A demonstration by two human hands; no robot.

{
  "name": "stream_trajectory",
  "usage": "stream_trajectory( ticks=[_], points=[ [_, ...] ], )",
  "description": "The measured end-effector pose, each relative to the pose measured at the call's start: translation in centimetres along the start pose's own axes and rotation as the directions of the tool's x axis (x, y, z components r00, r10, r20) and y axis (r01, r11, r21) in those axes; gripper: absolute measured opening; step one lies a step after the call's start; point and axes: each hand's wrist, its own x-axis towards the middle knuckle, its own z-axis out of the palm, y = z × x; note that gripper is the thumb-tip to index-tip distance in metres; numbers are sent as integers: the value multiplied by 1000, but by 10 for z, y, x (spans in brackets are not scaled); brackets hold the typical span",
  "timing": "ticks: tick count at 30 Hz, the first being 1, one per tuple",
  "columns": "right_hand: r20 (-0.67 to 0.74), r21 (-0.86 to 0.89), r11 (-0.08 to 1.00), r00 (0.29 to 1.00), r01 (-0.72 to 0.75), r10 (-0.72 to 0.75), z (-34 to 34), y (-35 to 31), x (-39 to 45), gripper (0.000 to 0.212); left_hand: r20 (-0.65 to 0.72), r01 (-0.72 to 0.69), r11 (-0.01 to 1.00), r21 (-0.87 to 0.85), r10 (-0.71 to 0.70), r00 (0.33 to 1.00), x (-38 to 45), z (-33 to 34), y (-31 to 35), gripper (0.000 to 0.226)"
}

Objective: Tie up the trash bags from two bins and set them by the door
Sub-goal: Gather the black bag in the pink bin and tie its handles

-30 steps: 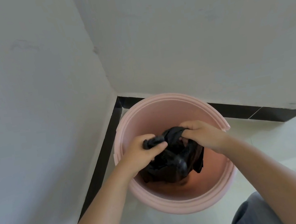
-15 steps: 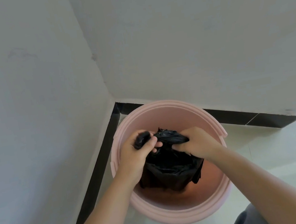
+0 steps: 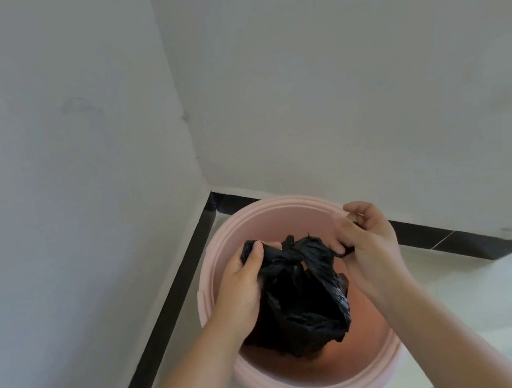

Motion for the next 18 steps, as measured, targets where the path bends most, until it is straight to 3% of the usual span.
stream_trajectory(
  ticks=[3, 4, 5, 7, 9, 13, 16, 18],
  points=[
    [77, -263, 962, 996, 67, -48, 4, -2, -2, 20, -91, -36, 951, -308, 8, 996, 2, 5, 8, 51],
    [167, -440, 884, 982, 157, -91, 0, -2, -1, 22, -114, -59, 922, -383, 16, 993, 3, 4, 12, 51],
    [262, -637, 727, 959, 258, -112, -2, -5, -1, 23, -117, -75, 909, -410, 29, 993, 3, 2, 17, 49],
    [433, -820, 371, 896, 437, -99, -8, -10, -3, 16, -124, -152, 960, -236, 125, 984, -1, -2, 23, 50],
    [546, -820, 170, 836, 547, -57, -13, -19, -4, 29, -125, -270, 958, 101, 281, 952, -7, -5, 22, 48],
    [584, -803, 36, 798, 595, -149, -43, -51, 7, 51, -150, -315, 747, 586, 482, 863, -16, -26, 40, 41],
    [517, -828, 48, 793, 559, -321, -67, -73, 8, 51, -232, -270, 707, 654, 527, 818, -18, -50, 63, 43],
    [510, -827, 55, 787, 560, -348, -70, -77, 6, 47, -236, -260, 684, 682, 542, 806, -15, -52, 73, 43]
  ],
)
